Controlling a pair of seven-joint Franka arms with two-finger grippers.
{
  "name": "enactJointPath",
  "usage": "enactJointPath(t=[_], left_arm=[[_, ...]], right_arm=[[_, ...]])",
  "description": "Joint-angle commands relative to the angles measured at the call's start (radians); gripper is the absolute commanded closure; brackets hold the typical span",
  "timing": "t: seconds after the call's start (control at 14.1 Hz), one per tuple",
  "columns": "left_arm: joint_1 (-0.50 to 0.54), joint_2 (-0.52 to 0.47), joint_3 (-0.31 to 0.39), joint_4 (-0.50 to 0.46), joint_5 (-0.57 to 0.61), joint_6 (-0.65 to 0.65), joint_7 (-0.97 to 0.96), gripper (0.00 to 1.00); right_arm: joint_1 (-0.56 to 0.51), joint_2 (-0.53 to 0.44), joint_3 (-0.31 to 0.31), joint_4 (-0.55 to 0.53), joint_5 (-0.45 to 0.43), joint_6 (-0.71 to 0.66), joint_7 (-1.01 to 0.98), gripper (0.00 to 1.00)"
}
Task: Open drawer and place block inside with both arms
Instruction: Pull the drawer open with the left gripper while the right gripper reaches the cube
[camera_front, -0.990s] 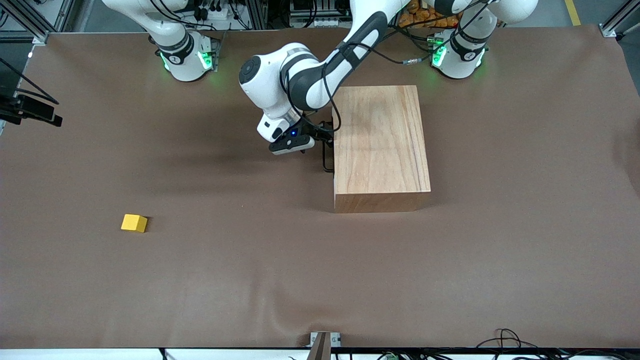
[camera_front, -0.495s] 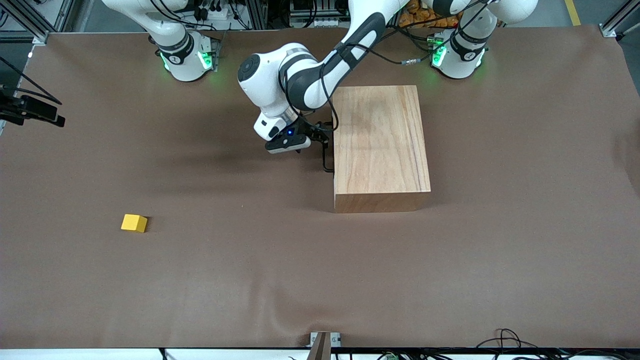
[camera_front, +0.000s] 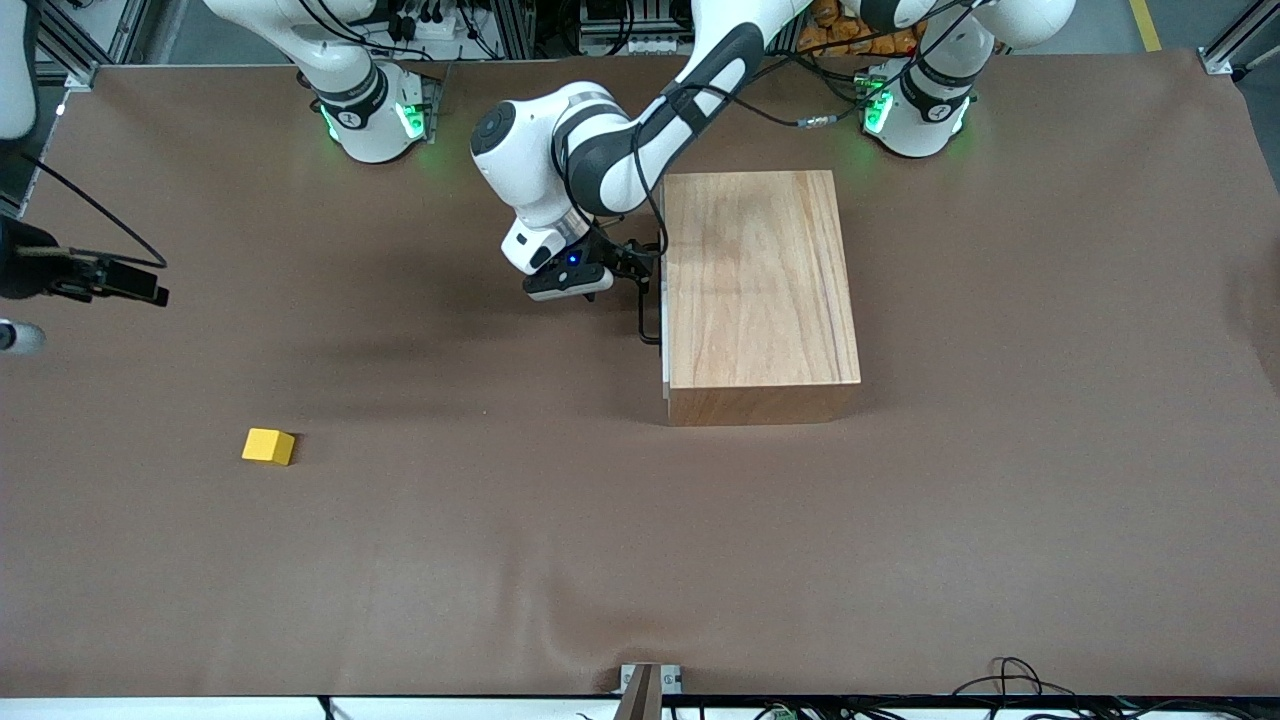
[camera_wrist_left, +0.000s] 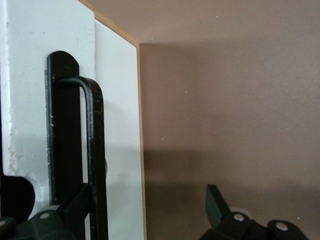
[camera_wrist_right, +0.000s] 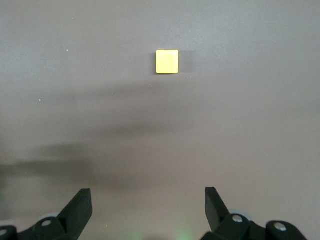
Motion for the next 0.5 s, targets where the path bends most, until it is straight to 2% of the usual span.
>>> enactJointPath(t=[0.0,0.42], left_arm=[[-0.011,0.03,0.003,0.018,0.009,0.042,0.011,0.0],[-0.011,0.021,-0.002,0.021,0.009,0.078,0.014,0.0]], right_arm=[[-0.001,-0.017,0.004,-0.005,-0.011,0.011,0.005,0.0],[-0.007,-0.009,0.002,-0.134,-0.012,0.202,0.002,0.0]])
